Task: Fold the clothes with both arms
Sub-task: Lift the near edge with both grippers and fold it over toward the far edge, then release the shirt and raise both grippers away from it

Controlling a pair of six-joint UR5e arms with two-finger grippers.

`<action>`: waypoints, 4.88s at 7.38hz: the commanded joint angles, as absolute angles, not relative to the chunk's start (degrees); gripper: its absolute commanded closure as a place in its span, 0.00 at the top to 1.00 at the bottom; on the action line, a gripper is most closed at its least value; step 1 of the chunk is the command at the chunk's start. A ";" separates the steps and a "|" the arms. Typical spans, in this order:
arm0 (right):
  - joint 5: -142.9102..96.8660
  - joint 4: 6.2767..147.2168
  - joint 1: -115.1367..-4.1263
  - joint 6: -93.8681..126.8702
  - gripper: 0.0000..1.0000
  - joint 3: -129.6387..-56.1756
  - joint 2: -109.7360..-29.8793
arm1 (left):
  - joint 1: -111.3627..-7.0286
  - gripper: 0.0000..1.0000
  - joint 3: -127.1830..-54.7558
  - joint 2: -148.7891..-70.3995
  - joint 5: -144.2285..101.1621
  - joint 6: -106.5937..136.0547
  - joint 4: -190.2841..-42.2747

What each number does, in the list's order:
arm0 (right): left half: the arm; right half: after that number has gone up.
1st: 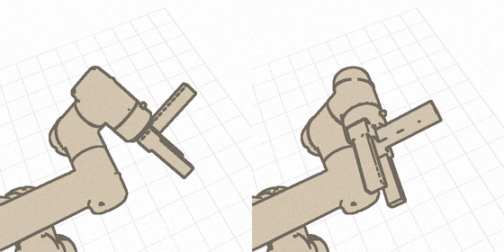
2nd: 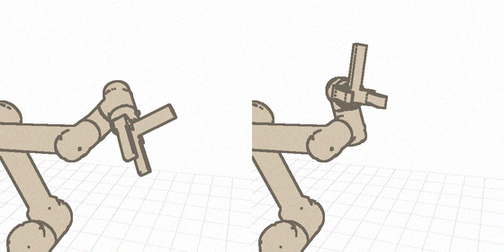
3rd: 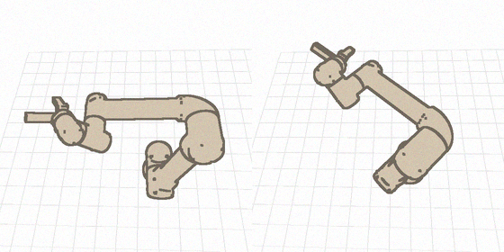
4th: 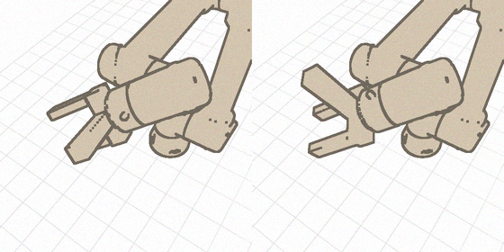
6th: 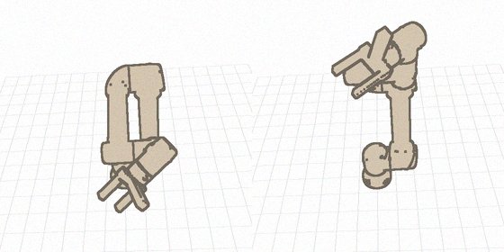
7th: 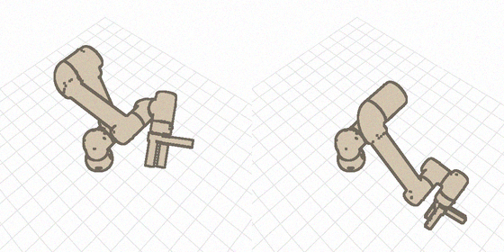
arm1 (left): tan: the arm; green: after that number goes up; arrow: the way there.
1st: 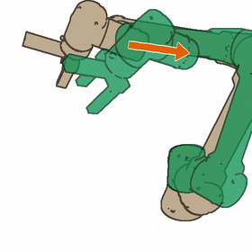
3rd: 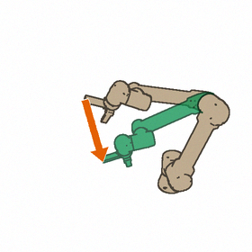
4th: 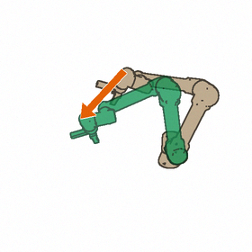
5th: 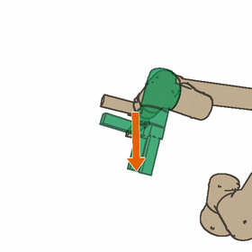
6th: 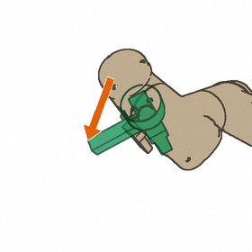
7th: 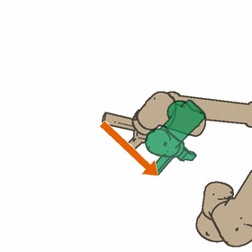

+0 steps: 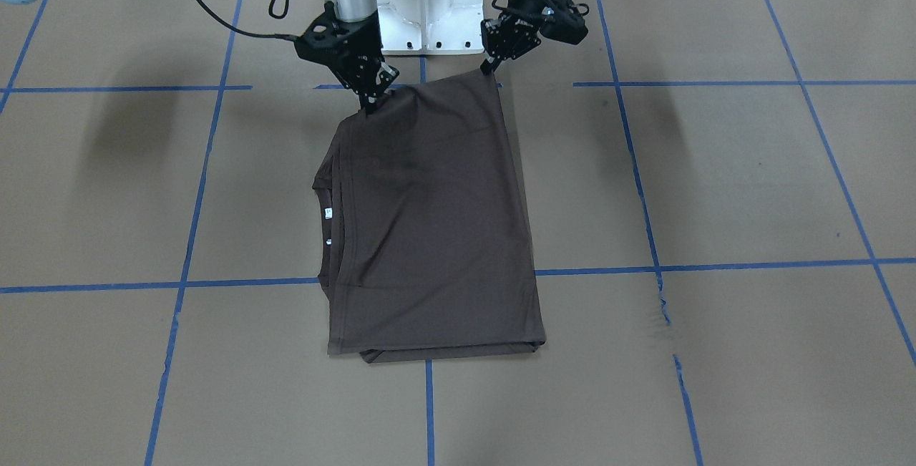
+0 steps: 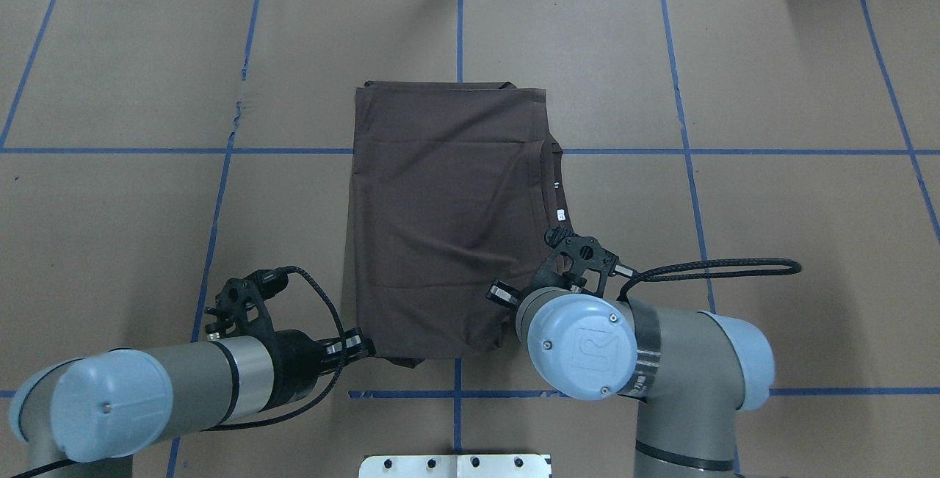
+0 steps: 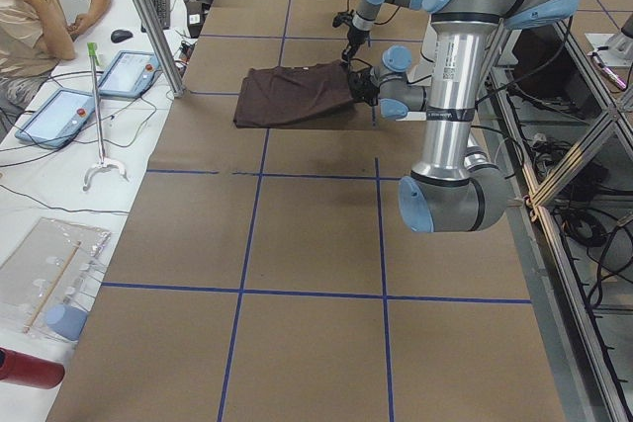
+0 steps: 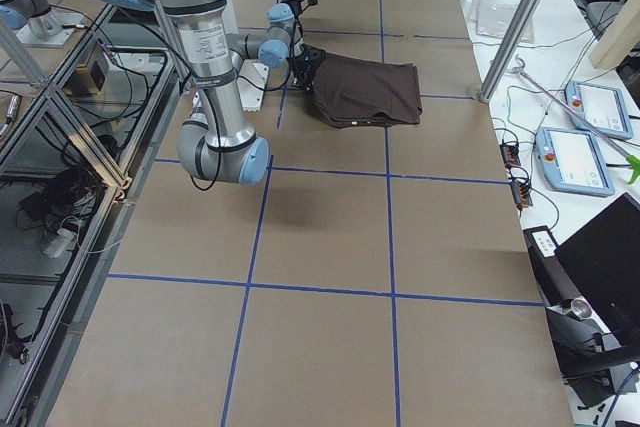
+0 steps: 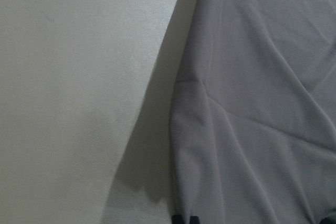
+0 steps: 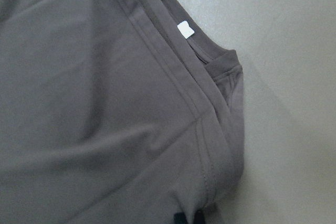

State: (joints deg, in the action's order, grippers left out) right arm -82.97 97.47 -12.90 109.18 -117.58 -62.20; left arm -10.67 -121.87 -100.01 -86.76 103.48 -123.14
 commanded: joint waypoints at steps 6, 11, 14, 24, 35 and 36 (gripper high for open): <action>-83.14 111.18 -14.30 109.35 0.00 -127.72 -59.86 | -17.54 0.00 -131.78 -108.17 -89.64 96.18 -99.68; -86.04 98.30 -24.33 103.91 0.00 -108.77 -53.71 | -31.71 0.00 -112.63 -118.19 -95.10 86.31 -100.98; -86.04 91.27 -26.28 102.83 0.00 -96.63 -50.36 | -34.27 0.00 -96.56 -121.54 -94.92 84.55 -113.69; -90.54 87.01 -25.95 92.03 1.00 -92.91 -48.25 | -37.18 1.00 -91.84 -118.57 -98.79 68.29 -120.41; -101.83 86.57 -44.63 70.68 1.00 -69.95 -38.76 | -35.60 1.00 -90.36 -120.57 -98.61 72.05 -119.02; -103.00 86.75 -45.17 69.27 1.00 -72.57 -39.46 | -35.33 1.00 -87.48 -124.15 -98.61 73.72 -117.26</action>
State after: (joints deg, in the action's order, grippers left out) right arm -100.24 86.65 -43.40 71.22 -70.23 -39.11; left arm -35.89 -90.11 -120.78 -98.64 71.65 -119.00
